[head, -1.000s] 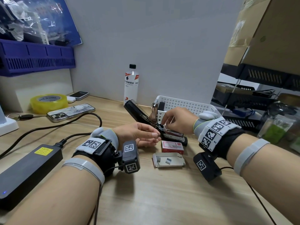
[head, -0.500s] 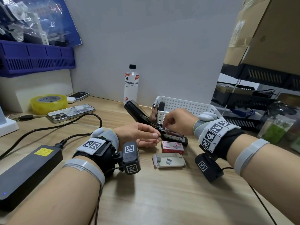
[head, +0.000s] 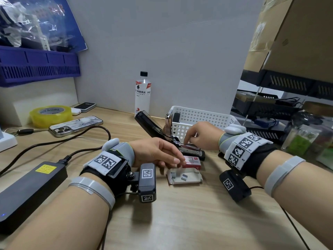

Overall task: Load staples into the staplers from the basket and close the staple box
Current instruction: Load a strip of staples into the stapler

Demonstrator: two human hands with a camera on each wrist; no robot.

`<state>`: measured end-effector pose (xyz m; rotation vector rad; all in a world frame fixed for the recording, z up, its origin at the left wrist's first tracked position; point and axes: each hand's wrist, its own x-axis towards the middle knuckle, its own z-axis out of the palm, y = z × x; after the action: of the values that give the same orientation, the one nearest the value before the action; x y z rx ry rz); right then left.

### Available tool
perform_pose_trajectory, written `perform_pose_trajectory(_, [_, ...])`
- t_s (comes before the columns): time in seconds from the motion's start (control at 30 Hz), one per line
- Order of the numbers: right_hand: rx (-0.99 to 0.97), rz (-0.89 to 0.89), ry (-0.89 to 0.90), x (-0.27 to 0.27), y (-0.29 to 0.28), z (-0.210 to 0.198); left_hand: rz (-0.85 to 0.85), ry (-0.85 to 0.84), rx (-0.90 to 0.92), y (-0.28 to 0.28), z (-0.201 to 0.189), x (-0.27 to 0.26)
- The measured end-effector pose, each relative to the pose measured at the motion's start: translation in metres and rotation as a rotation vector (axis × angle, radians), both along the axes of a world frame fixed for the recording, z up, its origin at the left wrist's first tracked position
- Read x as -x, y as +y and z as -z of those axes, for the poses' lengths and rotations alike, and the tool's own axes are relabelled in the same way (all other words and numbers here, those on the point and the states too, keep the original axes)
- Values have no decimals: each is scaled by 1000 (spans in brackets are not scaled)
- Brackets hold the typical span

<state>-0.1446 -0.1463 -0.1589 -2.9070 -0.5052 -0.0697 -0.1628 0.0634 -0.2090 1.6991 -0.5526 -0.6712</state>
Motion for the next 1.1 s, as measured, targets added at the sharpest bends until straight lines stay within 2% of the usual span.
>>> perform_pose_trajectory(0.07, [-21, 24, 11, 0, -3, 0, -7, -32, -20, 1, -1, 1])
perform_pose_trajectory(0.13, [-52, 59, 53, 0, -7, -2, -96, -46, 38, 2, -4, 2])
perform_pose_trajectory(0.23, [-95, 128, 170, 1, -12, -1, -407, -99, 335, 4, -11, -2])
perform_pose_trajectory(0.33, [-268, 232, 278, 0, -19, 10, -794, -204, 572, 15, -12, -10])
perform_pose_trajectory(0.43, [-487, 270, 346, -2, -26, 24, -1185, -300, 501, 26, -5, -21])
perform_pose_trajectory(0.5, [-630, 279, 356, -5, -30, 31, -1308, -250, 423, 28, 1, -28])
perform_pose_trajectory(0.57, [-771, 308, 377, -5, -31, 36, -1219, -96, 464, 26, 7, -35])
perform_pose_trajectory(0.63, [-857, 321, 401, -5, -33, 39, -1009, 26, 548, 19, 10, -35])
perform_pose_trajectory(0.67, [-878, 319, 412, -5, -35, 40, -922, 34, 555, 14, 10, -33])
perform_pose_trajectory(0.83, [-978, 354, 464, -3, -41, 36, -760, -240, 478, -3, 6, -26])
perform_pose_trajectory(0.93, [-1031, 391, 504, -3, -42, 31, -642, -398, 302, -9, -10, -22])
perform_pose_trajectory(1.1, [-1044, 419, 455, -4, -45, 20, -460, -556, -218, -33, -43, -26])
